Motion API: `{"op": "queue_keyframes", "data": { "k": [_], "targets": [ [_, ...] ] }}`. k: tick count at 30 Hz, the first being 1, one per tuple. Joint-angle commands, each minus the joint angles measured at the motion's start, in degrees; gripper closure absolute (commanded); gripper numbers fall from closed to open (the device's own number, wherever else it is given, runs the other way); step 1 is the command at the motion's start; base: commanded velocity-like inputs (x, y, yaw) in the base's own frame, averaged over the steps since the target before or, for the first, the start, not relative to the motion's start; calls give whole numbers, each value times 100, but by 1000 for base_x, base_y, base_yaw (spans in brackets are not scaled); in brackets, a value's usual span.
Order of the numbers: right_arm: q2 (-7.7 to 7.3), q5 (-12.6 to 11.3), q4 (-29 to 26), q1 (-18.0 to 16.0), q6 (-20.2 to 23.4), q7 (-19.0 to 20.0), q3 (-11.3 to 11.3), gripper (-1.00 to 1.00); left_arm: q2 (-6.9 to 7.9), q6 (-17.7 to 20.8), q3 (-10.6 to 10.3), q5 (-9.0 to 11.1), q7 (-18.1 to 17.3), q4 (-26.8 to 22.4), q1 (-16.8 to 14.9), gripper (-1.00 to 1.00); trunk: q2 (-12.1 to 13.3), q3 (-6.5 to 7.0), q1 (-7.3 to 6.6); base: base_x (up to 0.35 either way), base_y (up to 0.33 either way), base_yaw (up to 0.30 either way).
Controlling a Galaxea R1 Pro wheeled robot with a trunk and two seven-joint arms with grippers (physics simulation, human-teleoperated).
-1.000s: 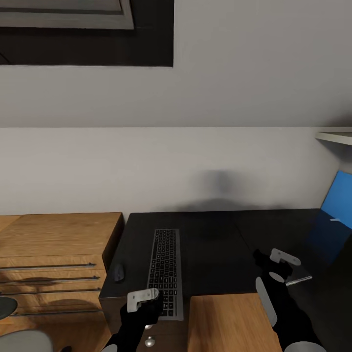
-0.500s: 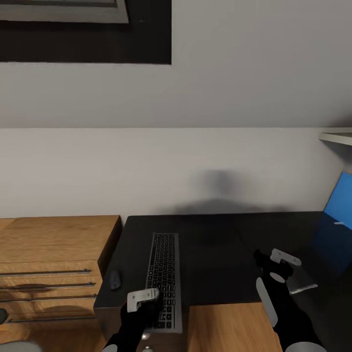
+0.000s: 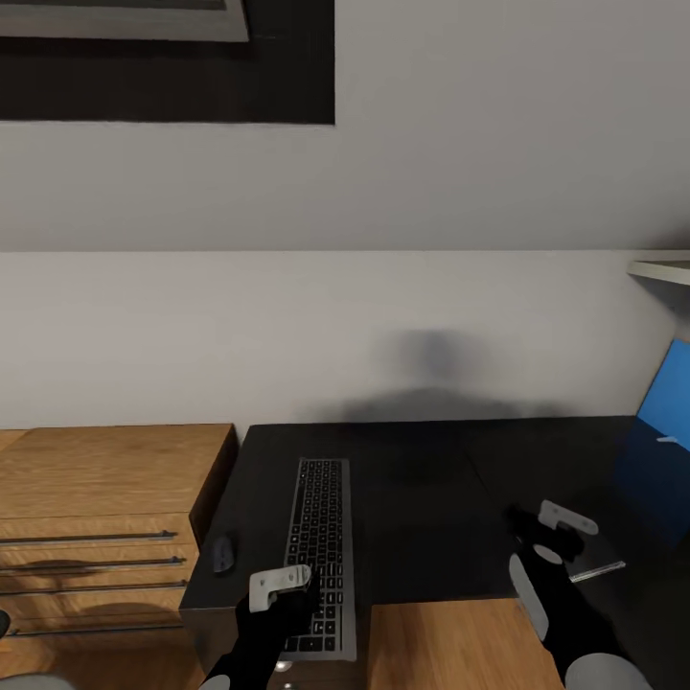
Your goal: In the bedroom, organize the workspace by keeping the computer under the desk, ensuring the monitor is on the desk, placing the keyboard on the desk next to the monitor, placing the mouse on the desk next to the keyboard, moving the folder from the swivel chair onto the desk next to the mouse, stacking the notebook on top of the folder with the pen on top of the notebook, and positioning the swivel chair next to the desk.
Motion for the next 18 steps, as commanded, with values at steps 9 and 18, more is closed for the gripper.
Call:
{"op": "queue_keyframes", "data": {
  "k": [9,18],
  "targets": [
    [-455,-54,1510,-717,-703,-23,14,-100,0,10,-5,60,42,-14,-1,-100,-5,-6,1,0,0,0],
    [-591,-88,1840,-898,-716,-29,9,-100,0,15,-12,61,42,-19,-2,-100,-5,-6,1,0,0,0]
  ]
}}
